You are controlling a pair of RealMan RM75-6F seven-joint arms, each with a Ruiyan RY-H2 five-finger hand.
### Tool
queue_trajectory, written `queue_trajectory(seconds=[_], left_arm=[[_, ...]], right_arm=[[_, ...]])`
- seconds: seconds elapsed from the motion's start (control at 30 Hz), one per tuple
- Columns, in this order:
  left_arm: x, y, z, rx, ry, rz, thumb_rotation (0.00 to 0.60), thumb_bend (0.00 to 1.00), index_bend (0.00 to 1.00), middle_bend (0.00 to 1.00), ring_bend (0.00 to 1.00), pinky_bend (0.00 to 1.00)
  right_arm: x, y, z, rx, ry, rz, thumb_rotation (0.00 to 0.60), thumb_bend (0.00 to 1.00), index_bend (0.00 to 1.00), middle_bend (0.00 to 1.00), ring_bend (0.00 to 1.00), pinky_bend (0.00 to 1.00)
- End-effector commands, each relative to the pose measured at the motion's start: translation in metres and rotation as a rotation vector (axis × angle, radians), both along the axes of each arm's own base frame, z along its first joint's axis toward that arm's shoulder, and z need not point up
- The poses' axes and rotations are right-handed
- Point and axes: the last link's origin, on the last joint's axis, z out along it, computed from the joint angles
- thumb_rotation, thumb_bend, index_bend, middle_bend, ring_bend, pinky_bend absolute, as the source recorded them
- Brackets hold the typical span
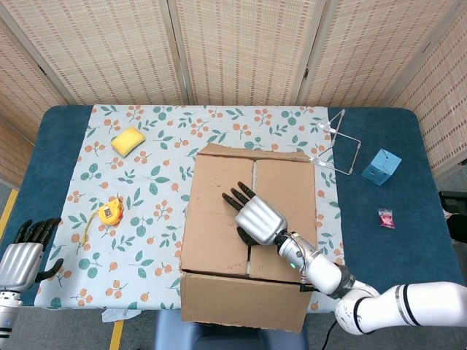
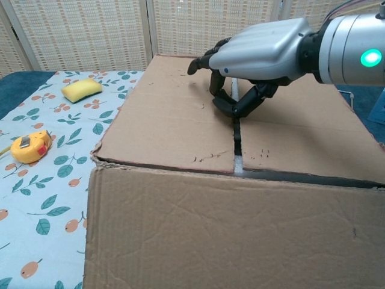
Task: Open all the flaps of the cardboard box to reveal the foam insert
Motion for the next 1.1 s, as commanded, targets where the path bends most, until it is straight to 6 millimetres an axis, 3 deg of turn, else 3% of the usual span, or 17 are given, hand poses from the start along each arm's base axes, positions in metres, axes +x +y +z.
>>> queue_trajectory(seconds=[0.03, 0.43, 0.8, 1.1], left_arm=[[0.000, 0.000, 0.000, 0.000, 0.001, 0.000, 0.600, 0.37, 0.08, 0.15, 0.14, 0.08], [-0.001, 0.001, 0.000, 0.003, 0.007, 0.005, 0.600, 0.37, 0.07, 0.15, 0.14, 0.08], [-0.001, 0.002, -0.002, -0.001, 0.023, 0.007, 0.600, 0.37, 0.07, 0.15, 0.14, 0.08], [-0.001, 0.002, -0.007, -0.009, 0.042, 0.011, 0.600, 0.37, 0.08, 0.15, 0.14, 0.08]], right_arm=[[-0.003, 0.000, 0.001, -0.006, 0.019, -0.006, 0.253, 0.70, 0.65, 0.08, 0.05, 0.00], [-0.009, 0.004, 0.019, -0.038, 0.048, -0.029, 0.253, 0.70, 0.67, 0.09, 0.04, 0.00], [-0.007, 0.026, 0.062, -0.115, -0.009, -0.020, 0.254, 0.71, 0.67, 0.09, 0.04, 0.00], [-0.018, 0.051, 0.103, -0.200, -0.047, -0.023, 0.254, 0.71, 0.68, 0.09, 0.04, 0.00]])
